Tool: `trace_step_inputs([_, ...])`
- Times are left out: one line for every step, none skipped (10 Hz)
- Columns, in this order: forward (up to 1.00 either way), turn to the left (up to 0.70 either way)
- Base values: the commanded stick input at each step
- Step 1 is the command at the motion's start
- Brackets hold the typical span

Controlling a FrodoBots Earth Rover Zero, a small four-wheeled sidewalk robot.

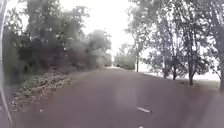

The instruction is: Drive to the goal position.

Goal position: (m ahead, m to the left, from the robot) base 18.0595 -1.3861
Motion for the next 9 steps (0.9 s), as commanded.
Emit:
trace_step_inputs([0.70,0.03])
trace_step_inputs([0.70,0.03])
trace_step_inputs([0.70,0.03])
trace_step_inputs([0.70,0.03])
trace_step_inputs([0.70,0.03])
trace_step_inputs([0.70,0.03])
trace_step_inputs([0.70,0.03])
trace_step_inputs([0.70,0.03])
trace_step_inputs([0.70,0.03])
